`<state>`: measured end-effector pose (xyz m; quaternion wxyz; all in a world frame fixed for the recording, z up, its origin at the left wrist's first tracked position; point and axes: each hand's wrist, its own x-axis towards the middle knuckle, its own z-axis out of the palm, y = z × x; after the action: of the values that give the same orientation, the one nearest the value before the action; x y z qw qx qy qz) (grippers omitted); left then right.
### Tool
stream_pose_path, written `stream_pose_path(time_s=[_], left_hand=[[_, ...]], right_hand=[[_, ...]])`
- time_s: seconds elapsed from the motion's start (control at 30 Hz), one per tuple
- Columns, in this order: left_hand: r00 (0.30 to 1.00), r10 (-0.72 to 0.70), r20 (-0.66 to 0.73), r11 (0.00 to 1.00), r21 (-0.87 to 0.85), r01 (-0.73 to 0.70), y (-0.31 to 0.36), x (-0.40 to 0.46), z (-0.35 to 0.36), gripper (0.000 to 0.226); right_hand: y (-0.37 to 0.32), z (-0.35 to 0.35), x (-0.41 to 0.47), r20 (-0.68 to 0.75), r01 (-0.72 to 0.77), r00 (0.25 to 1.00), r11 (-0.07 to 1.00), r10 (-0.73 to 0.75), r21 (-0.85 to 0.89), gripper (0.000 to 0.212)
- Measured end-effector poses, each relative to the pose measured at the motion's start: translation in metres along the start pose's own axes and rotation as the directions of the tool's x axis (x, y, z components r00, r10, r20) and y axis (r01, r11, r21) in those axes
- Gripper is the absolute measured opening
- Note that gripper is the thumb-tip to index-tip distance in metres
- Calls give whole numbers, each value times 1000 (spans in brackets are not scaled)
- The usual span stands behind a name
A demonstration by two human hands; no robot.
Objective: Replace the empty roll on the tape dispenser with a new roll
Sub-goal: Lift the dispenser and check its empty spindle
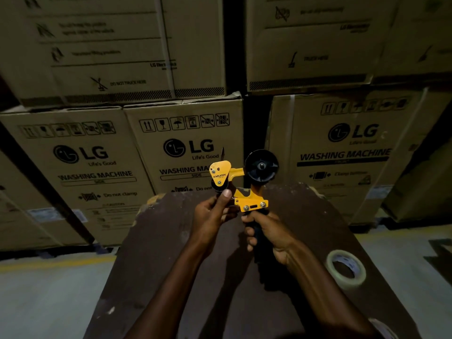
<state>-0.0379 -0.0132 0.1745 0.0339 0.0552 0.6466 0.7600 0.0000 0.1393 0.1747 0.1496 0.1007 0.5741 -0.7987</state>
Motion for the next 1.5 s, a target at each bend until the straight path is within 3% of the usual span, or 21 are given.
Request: stream_pose_path(time_s=[0.47,0.57,0.77,1.2,1.33,1.5], left_hand=[[999,0,-39,992,-126,-5,6,18,4,58],[999,6,-33,991,-131,-11,8,16,4,58],[1000,-26,-14,992,-127,24,8,5,6,22],[1000,-28,-11,992,-122,26,9,-9,-5,29],[999,-40,12,993,-110,41,2,-18,-4,42],[998,-58,8,991,-119,59,-6,-24,-1,38]], right_hand=[[-13,-2,12,10,42,999,999,-42,-25,4],[-12,-1,12,15,46,999,999,-46,-22,5],[-10,0,8,0,34,999,999,-34,18,15],[-2,6,5,26,25,999,999,-26,36,23],[-3,8,8,23,53,998,996,-55,73,22],[-2,7,8,16,57,998,995,-59,77,23]])
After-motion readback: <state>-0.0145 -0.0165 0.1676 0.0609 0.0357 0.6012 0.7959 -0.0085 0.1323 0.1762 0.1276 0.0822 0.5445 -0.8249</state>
